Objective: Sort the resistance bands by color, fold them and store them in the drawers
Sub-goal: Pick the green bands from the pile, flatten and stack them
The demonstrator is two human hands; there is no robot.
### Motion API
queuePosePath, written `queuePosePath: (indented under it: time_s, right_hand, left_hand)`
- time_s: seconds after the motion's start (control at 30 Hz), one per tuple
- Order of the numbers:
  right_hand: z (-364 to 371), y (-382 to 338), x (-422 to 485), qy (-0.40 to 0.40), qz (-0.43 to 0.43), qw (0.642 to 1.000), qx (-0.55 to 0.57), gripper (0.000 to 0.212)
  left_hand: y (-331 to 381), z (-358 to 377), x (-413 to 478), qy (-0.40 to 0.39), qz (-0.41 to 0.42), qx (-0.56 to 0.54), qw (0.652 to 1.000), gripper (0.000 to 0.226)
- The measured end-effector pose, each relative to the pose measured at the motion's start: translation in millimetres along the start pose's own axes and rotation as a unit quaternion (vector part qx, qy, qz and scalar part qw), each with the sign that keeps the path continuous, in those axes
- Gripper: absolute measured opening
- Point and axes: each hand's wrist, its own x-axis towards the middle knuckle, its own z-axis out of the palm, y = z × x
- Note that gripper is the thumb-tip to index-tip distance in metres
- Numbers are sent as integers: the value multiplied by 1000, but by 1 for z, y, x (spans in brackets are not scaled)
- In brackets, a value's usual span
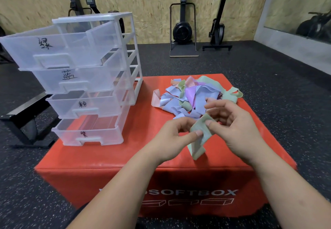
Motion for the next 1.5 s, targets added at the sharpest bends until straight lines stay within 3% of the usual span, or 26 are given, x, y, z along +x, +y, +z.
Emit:
queuePosePath:
  time_s: [0.17,0.4,0.53,0.7,0.9,1.07,1.2,1.37,1.5]
  right_hand:
    - [-18,8,6,133,14,988,79,33]
    - [-75,67,6,243,154,958,-14,36]
    - [-81,92,2,175,255,950,-37,37]
    - [-72,110,7,143,264,948,-105,36]
    - [-66,135,6,7,229,892,-389,37]
    - [-67,141,11,-16,241,876,-417,36]
    - [-66,138,20,-33,246,874,-417,36]
    - [-46,143,49,11,148,880,-452,28]
    - [-6,152,92,-20,47,876,-479,33]
  left_hand:
    - [-17,-17,1,-53,-42,102,992,16]
    - [-52,-68,-2,-19,-121,198,972,30]
    - [-71,-77,-2,22,-154,171,973,22]
    - [-88,-74,6,101,-183,175,962,10]
    - [-107,-65,6,76,-228,368,898,30]
    - [-109,-66,9,72,-223,400,886,46]
    - [-110,-71,15,88,-232,369,896,50]
    - [-113,-75,31,170,-170,343,908,37]
    - [-126,-72,47,155,-104,380,906,34]
